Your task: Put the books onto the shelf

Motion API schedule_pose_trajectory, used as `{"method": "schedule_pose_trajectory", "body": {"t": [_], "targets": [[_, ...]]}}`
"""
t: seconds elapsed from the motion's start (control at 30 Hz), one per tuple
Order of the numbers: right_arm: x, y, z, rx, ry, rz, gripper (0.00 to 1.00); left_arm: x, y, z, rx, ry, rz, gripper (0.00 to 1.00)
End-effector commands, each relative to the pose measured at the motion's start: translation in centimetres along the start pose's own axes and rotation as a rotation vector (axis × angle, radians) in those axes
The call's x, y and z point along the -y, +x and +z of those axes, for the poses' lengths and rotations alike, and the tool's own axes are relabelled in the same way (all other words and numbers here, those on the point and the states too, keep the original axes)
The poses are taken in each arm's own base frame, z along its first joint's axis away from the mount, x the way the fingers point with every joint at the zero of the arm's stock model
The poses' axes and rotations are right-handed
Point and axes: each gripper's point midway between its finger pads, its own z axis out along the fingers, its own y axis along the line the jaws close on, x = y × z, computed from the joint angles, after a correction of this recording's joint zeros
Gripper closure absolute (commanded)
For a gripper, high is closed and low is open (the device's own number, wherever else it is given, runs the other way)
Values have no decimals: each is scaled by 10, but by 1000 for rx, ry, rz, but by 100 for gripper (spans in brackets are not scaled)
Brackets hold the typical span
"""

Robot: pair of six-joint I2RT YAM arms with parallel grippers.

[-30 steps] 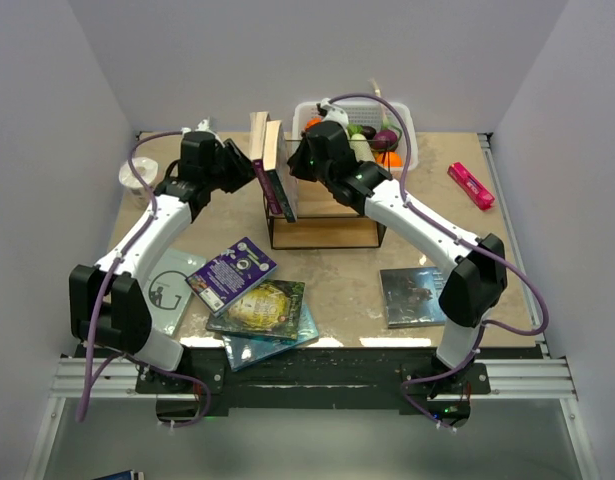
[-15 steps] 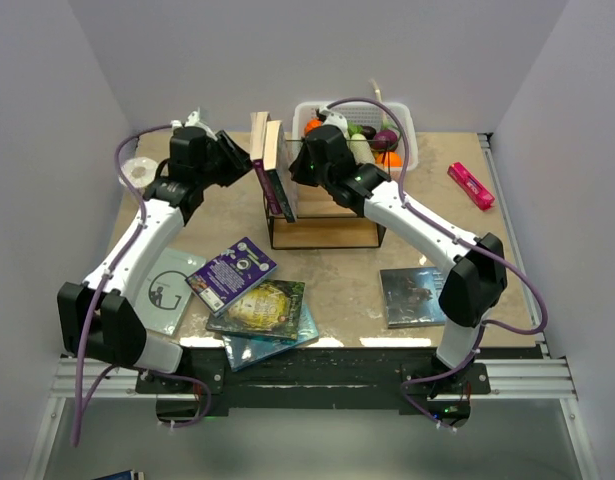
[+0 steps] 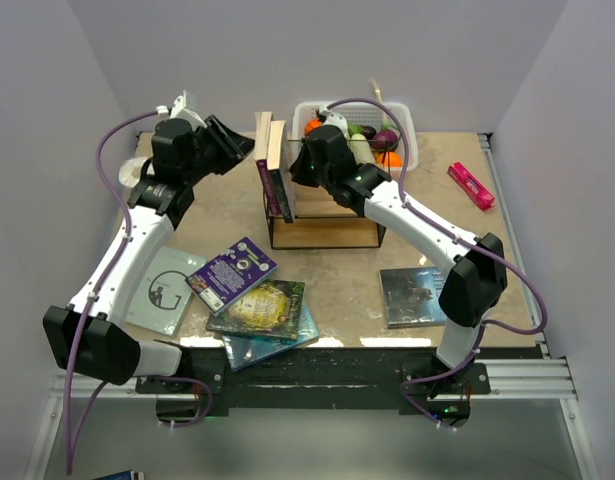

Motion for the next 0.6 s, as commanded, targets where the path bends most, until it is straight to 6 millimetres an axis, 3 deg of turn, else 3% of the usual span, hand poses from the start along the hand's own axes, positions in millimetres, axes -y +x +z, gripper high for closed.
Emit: {"method": "schedule_pose_trajectory", "body": {"t": [0.0, 0.23, 0.57], "targets": [[-21, -10, -15, 2, -77, 28, 100, 31, 0, -4, -17, 105, 1, 61], [-20, -10, -16, 0, -69, 28, 100, 35, -2, -11, -6, 115, 8, 61], [-4, -16, -34, 30, -18, -9, 100, 9, -12, -18, 49, -6, 28, 60]]}}
